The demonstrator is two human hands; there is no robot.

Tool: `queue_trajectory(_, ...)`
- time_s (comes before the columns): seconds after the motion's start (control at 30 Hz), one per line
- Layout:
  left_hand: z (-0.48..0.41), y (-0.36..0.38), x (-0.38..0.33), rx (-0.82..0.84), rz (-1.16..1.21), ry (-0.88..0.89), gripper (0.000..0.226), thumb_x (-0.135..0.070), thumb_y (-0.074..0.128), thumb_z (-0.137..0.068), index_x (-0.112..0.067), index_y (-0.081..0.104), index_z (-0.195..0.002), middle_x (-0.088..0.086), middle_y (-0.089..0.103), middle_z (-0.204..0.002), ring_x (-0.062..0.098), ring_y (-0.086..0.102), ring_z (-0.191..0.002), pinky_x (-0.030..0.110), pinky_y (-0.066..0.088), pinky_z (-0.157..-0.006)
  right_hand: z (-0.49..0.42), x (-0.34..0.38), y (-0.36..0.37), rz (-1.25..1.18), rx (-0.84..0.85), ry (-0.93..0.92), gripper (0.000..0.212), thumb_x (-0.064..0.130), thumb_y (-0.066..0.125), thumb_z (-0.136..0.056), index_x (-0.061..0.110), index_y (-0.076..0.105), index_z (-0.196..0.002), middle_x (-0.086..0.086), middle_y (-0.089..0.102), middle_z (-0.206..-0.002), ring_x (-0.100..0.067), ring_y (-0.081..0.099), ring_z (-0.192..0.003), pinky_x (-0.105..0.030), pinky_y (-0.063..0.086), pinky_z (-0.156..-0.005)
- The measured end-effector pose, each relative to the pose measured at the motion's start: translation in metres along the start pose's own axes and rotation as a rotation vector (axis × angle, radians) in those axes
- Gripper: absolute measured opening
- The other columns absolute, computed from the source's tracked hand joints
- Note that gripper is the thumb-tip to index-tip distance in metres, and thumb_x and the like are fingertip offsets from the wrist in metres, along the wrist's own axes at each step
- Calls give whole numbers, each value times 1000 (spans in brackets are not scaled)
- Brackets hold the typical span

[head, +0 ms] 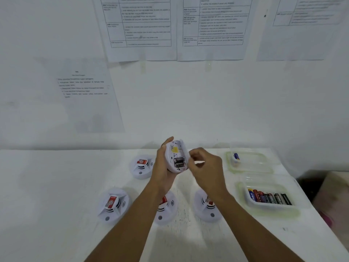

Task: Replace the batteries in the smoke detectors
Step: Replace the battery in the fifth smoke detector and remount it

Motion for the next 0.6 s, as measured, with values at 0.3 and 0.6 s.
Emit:
queue_trajectory(0.3, -1, -36, -6, -42, 208, -46, 36, -37, 47, -96, -29, 61, -128, 9, 61, -128, 36, 54, -116, 54, 47, -88, -45, -94, -17, 373, 210, 163, 20, -1, 59, -86, 12, 73, -84, 3, 68, -75, -5, 60, -63, -7, 41, -59)
queue_trajectory(0.6, 7, -34, 2, -35, 198, -107, 42, -38, 43, -96, -27, 56, -134, 12, 54, -141, 40, 50, -126, 56, 49, -90, -48, -134, 6, 472, 293, 260, 18, 10, 60, -91, 17, 71, -103, 0, 70, -103, -11, 60, -86, -26, 49, -81)
Point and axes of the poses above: each hand's wrist, its own z-axis away from the middle knuckle, its own y-axis out of the palm, x = y × z, the point moved 7 cm from there along -z, towards the middle knuckle
